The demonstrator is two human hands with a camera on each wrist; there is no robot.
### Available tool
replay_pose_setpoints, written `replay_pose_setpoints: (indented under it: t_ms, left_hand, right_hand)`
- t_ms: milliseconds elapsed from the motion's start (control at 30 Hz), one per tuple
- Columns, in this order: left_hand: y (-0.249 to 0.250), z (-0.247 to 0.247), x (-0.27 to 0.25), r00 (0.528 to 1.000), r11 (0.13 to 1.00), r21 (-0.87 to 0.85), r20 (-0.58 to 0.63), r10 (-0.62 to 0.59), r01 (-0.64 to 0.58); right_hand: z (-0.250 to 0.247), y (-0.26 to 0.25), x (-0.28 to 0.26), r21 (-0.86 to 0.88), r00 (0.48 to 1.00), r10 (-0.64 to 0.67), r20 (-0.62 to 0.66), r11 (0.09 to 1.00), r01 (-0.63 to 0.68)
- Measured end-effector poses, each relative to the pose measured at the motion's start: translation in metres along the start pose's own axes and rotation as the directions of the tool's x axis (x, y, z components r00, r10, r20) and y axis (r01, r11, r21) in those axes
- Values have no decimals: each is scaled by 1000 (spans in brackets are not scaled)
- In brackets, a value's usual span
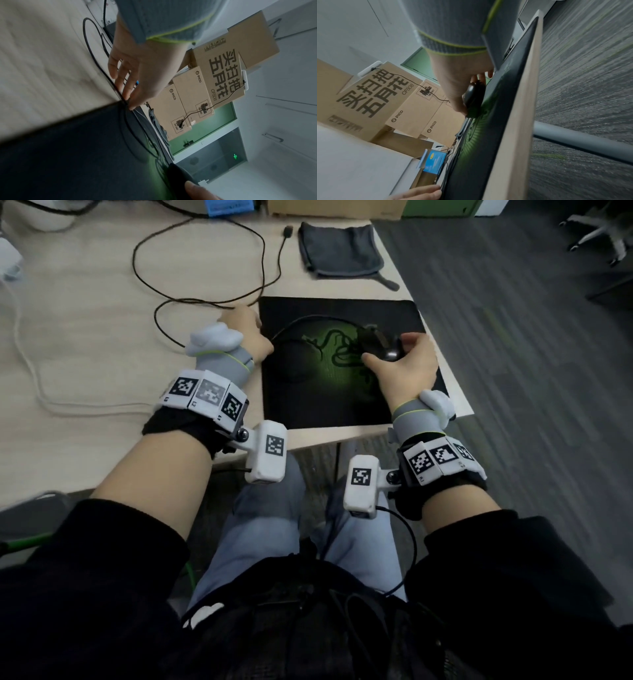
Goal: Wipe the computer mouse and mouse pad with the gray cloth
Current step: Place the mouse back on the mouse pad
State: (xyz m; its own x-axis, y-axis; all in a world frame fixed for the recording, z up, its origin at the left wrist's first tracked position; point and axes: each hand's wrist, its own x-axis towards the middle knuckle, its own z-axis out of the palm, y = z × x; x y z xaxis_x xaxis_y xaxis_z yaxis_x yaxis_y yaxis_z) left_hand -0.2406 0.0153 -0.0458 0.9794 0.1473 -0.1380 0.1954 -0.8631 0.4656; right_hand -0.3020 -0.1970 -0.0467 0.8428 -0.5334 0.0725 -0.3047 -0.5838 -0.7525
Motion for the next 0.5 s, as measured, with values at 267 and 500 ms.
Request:
replay_pose_setpoints:
  t_ms: [267, 500]
  left_hand:
    - [16, 15, -9, 974, 879, -472, 156, 165, -73]
    - [-17, -8, 15, 966, 997, -74, -260, -1, -19]
  right_hand:
    - [0, 4, 3, -210, 993, 39, 112, 978, -15]
    - [24, -36, -9, -175, 902, -297, 312, 916, 362]
